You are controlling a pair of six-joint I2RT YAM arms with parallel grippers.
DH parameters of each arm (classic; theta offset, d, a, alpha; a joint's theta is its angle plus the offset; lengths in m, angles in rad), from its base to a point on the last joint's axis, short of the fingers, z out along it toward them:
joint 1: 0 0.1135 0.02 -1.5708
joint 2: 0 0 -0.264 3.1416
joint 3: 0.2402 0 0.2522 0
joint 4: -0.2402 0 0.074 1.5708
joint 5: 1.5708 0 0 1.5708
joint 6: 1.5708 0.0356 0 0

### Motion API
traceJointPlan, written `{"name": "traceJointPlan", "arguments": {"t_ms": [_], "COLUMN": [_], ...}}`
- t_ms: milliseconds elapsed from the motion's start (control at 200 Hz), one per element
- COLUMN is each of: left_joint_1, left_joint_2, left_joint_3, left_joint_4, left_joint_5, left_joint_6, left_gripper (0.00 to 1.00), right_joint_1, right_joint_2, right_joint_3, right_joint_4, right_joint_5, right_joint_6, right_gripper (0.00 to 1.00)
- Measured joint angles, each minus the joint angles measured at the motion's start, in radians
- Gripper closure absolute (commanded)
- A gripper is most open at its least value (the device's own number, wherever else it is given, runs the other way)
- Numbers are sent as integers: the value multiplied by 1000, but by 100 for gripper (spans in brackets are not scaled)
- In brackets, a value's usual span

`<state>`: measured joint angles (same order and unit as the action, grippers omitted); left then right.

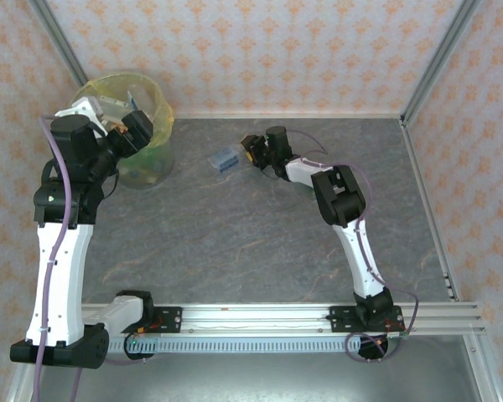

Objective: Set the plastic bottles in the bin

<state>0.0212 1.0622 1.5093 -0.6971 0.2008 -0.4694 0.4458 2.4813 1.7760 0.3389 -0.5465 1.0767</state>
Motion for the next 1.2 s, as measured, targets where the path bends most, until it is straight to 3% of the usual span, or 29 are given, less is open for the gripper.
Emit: {"name": "traceJointPlan", "arguments": {"t_ms": [430, 761, 976, 1201], "left_joint_1": [0, -5, -84, -206], "left_joint_2": [5, 38, 61, 124], "left_joint_3": [-17, -114, -179, -204], "left_joint_4": [-1, 27, 77, 114], "left_joint_5": [0, 35, 54, 61], "left_joint_6": [1, 29, 92, 207], "left_gripper": [2, 6, 8, 9], "right_joint_1": [-4, -4, -4, -4], "right_joint_2": [-14, -250, -429, -571], "right_joint_3": [-32, -249, -346, -350], "right_joint_4": [17, 42, 36, -111], "right_joint_5": [-5, -13, -38, -71], "right_joint_6": [-21, -58, -107, -232], "right_gripper": [69, 70, 70, 70]}}
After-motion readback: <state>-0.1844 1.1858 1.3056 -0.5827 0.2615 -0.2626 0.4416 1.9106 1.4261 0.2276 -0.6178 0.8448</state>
